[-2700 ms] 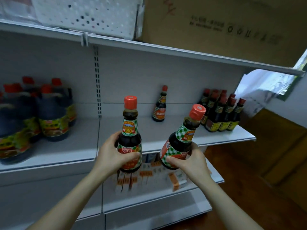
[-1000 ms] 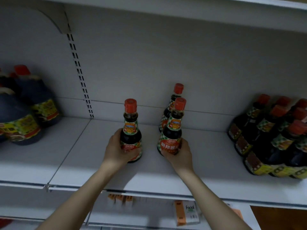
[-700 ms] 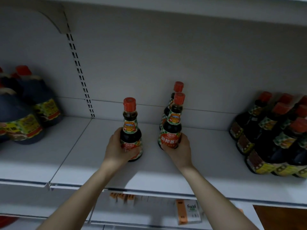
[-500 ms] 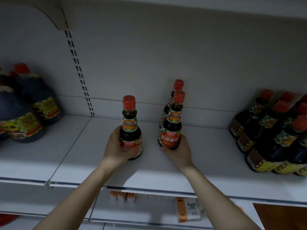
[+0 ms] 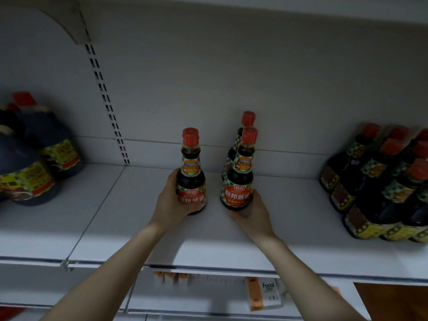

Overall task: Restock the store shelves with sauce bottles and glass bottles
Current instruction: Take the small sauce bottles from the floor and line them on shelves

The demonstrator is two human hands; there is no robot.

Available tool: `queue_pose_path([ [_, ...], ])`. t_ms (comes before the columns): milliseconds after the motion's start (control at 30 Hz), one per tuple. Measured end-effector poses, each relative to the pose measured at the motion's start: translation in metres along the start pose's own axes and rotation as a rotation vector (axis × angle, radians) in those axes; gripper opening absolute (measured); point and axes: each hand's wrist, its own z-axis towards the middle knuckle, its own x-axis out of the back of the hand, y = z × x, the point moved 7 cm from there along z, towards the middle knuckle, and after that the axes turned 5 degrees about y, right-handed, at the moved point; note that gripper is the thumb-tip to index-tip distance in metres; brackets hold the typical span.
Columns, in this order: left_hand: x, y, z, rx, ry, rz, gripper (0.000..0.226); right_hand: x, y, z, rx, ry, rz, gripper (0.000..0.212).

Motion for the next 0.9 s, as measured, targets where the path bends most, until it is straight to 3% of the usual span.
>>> queue_pose_path([
  [433, -0.035, -0.002, 0.069, -0.027, -0.027, 0.008, 0.088, 0.006, 0.004, -0.003, 0.008, 0.045, -0.063, 0.055],
  [633, -0.038, -0.011, 0.073, 0.038, -0.006, 0.006, 0.094, 0.006, 0.002, -0.004, 0.018, 0.06, -0.074, 0.055],
  [900, -0.04, -0.031, 0.067, 0.057, 0.018, 0.087, 0.071, 0.005, 0.007, -0.003, 0.008, 0.081, -0.109, 0.061],
])
